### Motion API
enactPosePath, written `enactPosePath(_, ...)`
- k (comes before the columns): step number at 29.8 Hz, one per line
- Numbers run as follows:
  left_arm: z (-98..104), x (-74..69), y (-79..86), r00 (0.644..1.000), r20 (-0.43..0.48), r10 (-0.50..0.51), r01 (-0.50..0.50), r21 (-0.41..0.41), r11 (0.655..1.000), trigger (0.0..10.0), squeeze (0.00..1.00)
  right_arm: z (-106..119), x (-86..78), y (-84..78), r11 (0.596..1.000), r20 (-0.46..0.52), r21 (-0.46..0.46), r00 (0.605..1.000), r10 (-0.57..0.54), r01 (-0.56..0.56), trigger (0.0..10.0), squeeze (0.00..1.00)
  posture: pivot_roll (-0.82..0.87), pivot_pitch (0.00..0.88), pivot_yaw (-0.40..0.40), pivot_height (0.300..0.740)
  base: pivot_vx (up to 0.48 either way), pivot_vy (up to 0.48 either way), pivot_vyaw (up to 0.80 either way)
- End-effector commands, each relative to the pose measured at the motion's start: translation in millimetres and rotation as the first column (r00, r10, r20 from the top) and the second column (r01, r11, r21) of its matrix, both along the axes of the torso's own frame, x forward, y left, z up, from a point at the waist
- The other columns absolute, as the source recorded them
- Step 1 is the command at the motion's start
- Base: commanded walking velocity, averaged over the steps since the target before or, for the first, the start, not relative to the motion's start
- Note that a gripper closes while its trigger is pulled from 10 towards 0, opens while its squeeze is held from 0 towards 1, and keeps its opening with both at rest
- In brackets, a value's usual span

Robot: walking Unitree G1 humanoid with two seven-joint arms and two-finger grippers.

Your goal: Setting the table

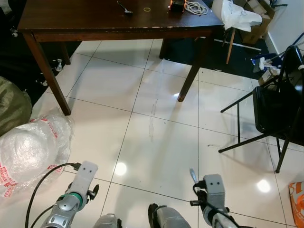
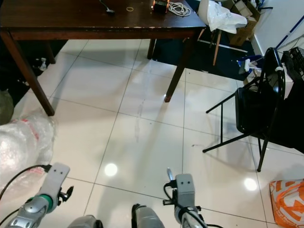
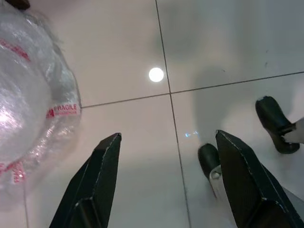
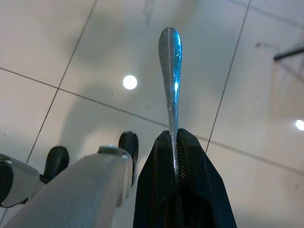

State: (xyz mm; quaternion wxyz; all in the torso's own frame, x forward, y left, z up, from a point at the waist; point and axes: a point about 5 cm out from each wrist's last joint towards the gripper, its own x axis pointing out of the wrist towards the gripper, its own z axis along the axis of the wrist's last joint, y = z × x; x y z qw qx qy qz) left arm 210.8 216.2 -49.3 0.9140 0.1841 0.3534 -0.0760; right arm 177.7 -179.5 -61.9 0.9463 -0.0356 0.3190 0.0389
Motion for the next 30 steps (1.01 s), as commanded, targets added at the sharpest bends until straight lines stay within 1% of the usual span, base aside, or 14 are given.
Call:
enactPosePath(1,-4,-4.7,-1.0,1.000,-0.010,-0.025,0.025,0.028,0.999,10.0,0.00,-2,-3.1,-0.4,1.000,0.003,-0.016,1.000,0.010,-0.010,10.0,0.00,0.07,0.060,-0.061,0.740,0.000,0.000,0.00)
enactPosePath(4,-3,-3.7,-0.8,0.999,0.003,-0.039,0.039,0.047,0.998,10.0,0.00,-2,-2.5,0.5,1.000,0.010,-0.018,1.000,0.019,-0.018,10.0,0.00,0.07,0.059,-0.059,0.740,0.000,0.000,0.00)
enactPosePath(5,-2,-1.7,-1.0,0.999,0.020,-0.027,0.026,0.050,0.998,10.0,0.00,0,-0.1,1.3,1.000,0.023,0.019,1.000,0.011,-0.011,10.0,0.00,0.07,0.058,-0.053,0.740,0.000,0.000,0.00)
enactPosePath(6,-2,-1.7,-1.0,0.999,0.020,-0.027,0.026,0.050,0.998,10.0,0.00,0,-0.1,1.3,1.000,0.023,0.019,1.000,0.011,-0.011,10.0,0.00,0.07,0.058,-0.053,0.740,0.000,0.000,0.00)
enactPosePath(8,6,9.1,-3.0,0.997,0.070,-0.032,0.029,0.047,0.998,10.0,0.00,11,14.1,4.2,0.996,0.110,0.087,0.994,-0.011,0.002,10.0,0.00,0.07,0.055,-0.031,0.740,0.000,0.000,0.00)
enactPosePath(10,8,13.2,-4.0,0.995,0.088,-0.042,0.037,0.047,0.998,10.0,0.00,15,19.5,5.2,0.995,0.146,0.102,0.989,-0.017,0.002,10.0,0.00,0.07,0.055,-0.031,0.740,0.000,0.000,0.00)
enactPosePath(11,8,13.2,-4.0,0.995,0.088,-0.042,0.037,0.047,0.998,10.0,0.00,15,19.5,5.2,0.995,0.146,0.102,0.989,-0.017,0.002,10.0,0.00,0.07,0.055,-0.031,0.740,0.000,0.000,0.00)
enactPosePath(14,24,29.1,-10.3,0.982,0.181,-0.048,0.049,0.001,0.999,10.0,0.00,32,37.1,12.5,0.995,0.271,0.098,0.963,0.002,-0.029,10.0,0.00,0.06,0.049,-0.015,0.740,0.000,0.000,0.00)
enactPosePath(16,27,32.3,-11.4,0.978,0.204,-0.043,0.046,-0.011,0.999,10.0,0.00,34,39.5,13.7,0.995,0.289,0.095,0.957,0.002,-0.031,10.0,0.00,0.07,0.048,-0.014,0.740,0.000,0.000,0.00)
enactPosePath(21,32,37.7,-14.7,0.967,0.252,-0.025,0.029,-0.013,1.000,10.0,0.00,26,34.4,18.5,0.996,0.252,0.022,0.965,0.073,-0.081,10.0,0.00,0.07,0.042,-0.017,0.740,0.000,0.000,0.00)
enactPosePath(24,32,38.4,-17.5,0.965,0.260,-0.016,0.018,-0.004,1.000,10.0,0.00,17,23.8,19.2,0.994,0.200,-0.005,0.974,0.107,-0.108,10.0,0.00,0.08,0.038,-0.027,0.740,0.000,0.000,0.00)
enactPosePath(27,32,39.0,-20.5,0.963,0.268,-0.011,0.017,-0.020,1.000,10.0,0.00,15,20.7,16.8,0.996,0.198,0.000,0.976,0.092,-0.094,10.0,0.00,0.07,0.039,-0.031,0.740,0.000,0.000,0.00)
enactPosePath(28,33,40.5,-24.7,0.960,0.280,-0.023,0.033,-0.033,0.999,10.0,0.00,17,21.9,11.0,0.999,0.213,0.016,0.976,0.043,-0.047,10.0,0.00,0.07,0.038,-0.032,0.740,0.000,0.000,0.00)
enactPosePath(30,34,41.4,-26.0,0.958,0.286,-0.038,0.047,-0.026,0.999,10.0,0.00,20,24.3,7.6,0.999,0.228,0.028,0.974,0.010,-0.017,10.0,0.00,0.07,0.038,-0.030,0.740,0.000,0.000,0.00)
